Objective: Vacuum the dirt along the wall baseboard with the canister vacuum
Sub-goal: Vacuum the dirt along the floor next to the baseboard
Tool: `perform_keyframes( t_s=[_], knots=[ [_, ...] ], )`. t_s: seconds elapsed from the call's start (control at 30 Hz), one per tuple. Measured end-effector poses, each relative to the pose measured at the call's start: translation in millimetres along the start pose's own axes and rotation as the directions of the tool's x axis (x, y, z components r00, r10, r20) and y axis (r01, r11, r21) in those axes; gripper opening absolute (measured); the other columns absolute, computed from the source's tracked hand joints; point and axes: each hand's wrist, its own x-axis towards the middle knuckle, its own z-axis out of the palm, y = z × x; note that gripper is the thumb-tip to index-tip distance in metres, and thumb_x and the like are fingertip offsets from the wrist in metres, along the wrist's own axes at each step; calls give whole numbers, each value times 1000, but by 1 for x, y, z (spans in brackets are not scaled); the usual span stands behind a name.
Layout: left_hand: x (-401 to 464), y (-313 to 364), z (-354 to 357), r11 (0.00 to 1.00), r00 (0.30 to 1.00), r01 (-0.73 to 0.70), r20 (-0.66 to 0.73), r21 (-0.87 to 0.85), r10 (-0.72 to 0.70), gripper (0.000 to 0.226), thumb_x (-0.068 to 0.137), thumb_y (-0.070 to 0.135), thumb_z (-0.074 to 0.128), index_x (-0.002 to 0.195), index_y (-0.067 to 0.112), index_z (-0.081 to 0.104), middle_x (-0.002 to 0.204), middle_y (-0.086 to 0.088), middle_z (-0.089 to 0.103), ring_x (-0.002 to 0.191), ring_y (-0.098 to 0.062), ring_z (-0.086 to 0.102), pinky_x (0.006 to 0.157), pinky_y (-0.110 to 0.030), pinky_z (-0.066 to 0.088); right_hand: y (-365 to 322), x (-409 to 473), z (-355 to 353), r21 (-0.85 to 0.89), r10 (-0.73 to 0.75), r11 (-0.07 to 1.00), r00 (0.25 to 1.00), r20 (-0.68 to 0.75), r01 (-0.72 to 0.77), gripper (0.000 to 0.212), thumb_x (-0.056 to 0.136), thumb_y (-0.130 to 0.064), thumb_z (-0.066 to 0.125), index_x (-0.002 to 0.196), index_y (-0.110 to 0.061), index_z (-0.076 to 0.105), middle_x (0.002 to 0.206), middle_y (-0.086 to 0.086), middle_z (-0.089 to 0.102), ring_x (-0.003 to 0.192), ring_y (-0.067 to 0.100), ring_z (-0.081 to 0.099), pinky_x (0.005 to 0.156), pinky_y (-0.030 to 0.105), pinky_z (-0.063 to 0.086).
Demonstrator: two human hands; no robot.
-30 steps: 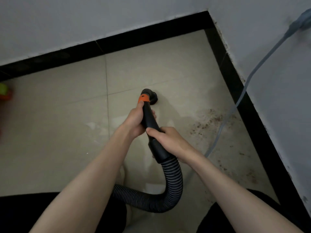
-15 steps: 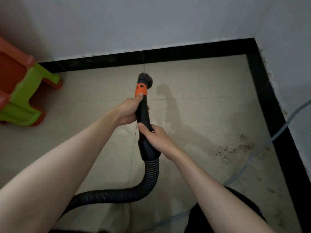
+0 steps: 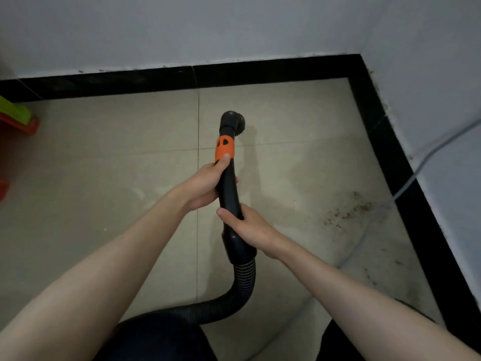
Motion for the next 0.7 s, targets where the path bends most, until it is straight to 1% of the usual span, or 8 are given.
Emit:
perform_keyframes(
  t_s=[0.1,0.13,0.23,0.37,0.47,0.57,0.63,0.7],
  knots=[
    [6,2,7,996,999,-36,32,-79,39,36,98,41,43,100,6,52,82,-5,61,70,-13,61,63,-23,51,-2,-2,3,43,-5,999,994,-113,10,26,96,-46,51,98,-21,48,92,0,60,92,21,63,85,35,51],
    [8,2,10,992,998,-43,39,-118,47,35,98,39,45,97,5,53,81,-5,61,70,-14,61,64,-24,52,-2,-3,2,32,-12,999,991,-137,16,25,96,-46,52,97,-21,48,93,1,61,94,24,64,85,36,51],
    [17,-3,13,966,992,-54,94,-254,80,32,98,32,47,94,1,50,84,-9,59,74,-17,59,69,-27,52,8,-3,-11,-84,-31,996,971,-236,11,29,94,-47,54,100,-19,49,87,-3,60,87,20,62,76,31,47],
    [20,-28,24,943,981,-39,168,-332,100,30,99,27,48,91,-1,52,84,-11,60,77,-19,61,71,-28,55,35,-16,-31,-175,-76,984,951,-301,24,25,93,-44,56,93,-20,52,85,5,66,82,26,67,78,38,51],
    [11,-56,33,921,978,13,197,-390,70,25,97,24,51,89,1,55,81,-11,63,77,-19,63,70,-28,56,54,-36,-39,-244,-97,969,967,-236,38,21,94,-40,57,82,-24,51,73,-1,62,63,15,63,68,34,50],
    [-1,-88,29,916,982,76,189,-394,0,22,93,25,58,95,3,55,88,-12,65,77,-18,67,66,-28,58,70,-57,-39,-193,-43,981,993,-111,21,20,95,-36,57,83,-21,53,64,-5,62,51,5,61,55,25,52],
    [-8,-107,26,903,987,119,149,-412,-62,27,92,32,59,99,7,54,92,-11,63,79,-18,66,67,-29,58,80,-70,-34,-111,16,994,1000,-16,-17,19,95,-35,57,87,-18,55,60,-4,64,49,8,63,50,22,51],
    [-15,-125,25,870,989,145,85,-472,-119,29,93,37,56,99,9,53,90,-9,61,79,-18,64,67,-31,55,90,-80,-29,-84,77,994,995,58,-72,25,94,-37,56,95,-12,56,63,0,65,54,15,65,52,28,54]
  ],
)
